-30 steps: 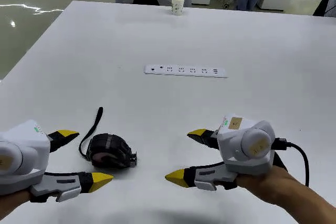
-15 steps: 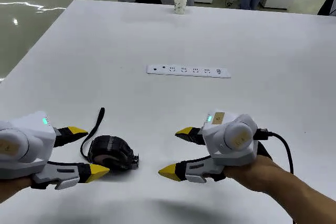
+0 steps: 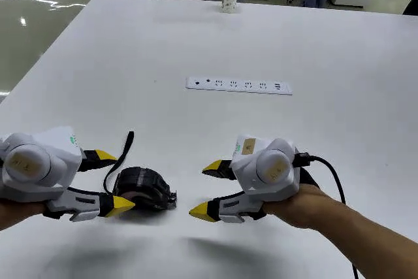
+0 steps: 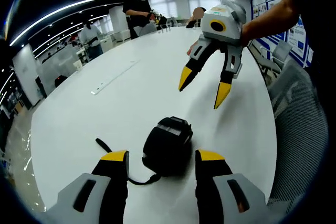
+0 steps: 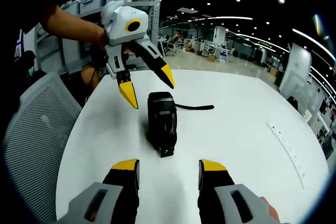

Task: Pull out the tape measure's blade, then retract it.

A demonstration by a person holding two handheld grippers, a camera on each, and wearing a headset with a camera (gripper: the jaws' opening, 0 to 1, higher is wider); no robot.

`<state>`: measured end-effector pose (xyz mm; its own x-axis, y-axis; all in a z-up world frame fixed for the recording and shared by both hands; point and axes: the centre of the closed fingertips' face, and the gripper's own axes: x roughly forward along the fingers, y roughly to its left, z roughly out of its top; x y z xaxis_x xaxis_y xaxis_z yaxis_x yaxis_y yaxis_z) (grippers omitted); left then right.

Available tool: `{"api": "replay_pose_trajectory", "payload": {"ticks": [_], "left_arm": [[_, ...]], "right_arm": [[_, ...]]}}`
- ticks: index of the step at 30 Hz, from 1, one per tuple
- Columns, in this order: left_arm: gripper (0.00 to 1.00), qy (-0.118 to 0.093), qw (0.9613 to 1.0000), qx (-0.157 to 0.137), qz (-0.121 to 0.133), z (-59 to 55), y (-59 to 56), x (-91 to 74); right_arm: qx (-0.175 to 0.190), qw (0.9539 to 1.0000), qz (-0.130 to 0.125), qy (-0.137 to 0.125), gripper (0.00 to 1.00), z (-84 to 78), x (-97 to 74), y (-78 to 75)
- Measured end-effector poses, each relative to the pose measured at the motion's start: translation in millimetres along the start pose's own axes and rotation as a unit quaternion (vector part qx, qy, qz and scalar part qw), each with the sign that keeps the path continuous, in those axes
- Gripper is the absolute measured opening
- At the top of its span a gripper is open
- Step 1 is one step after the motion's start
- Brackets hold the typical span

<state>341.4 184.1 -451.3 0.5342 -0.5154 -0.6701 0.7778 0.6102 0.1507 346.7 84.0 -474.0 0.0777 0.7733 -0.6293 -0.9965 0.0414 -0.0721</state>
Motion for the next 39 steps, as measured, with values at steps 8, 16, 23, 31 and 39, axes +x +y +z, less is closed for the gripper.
{"api": "replay_pose_trajectory", "payload": {"ticks": [8, 16, 23, 31, 39], "left_arm": [[0.42, 0.023, 0.9989, 0.029, -0.029, -4.6, -1.7, 6.7], [0.38, 0.043, 0.9959, 0.055, -0.057, -7.6, -1.3, 12.6], [0.35, 0.054, 0.9935, 0.066, -0.075, -9.1, 0.9, 14.6], [0.32, 0.075, 0.9878, 0.090, -0.103, -13.9, -4.1, 19.0], [0.27, 0.092, 0.9830, 0.107, -0.118, -17.3, -6.0, 24.1]], "right_arm": [[-0.018, 0.9996, 0.019, 0.012, 0.37, -0.7, 15.4, 0.6], [-0.030, 0.9984, 0.041, 0.025, 0.31, -2.0, 30.8, 1.1], [-0.039, 0.9972, 0.054, 0.035, 0.26, -4.8, 38.8, 2.1], [-0.045, 0.9960, 0.065, 0.041, 0.21, -7.4, 45.6, 4.4], [-0.043, 0.9951, 0.074, 0.049, 0.15, -9.9, 50.9, 4.8]]}}
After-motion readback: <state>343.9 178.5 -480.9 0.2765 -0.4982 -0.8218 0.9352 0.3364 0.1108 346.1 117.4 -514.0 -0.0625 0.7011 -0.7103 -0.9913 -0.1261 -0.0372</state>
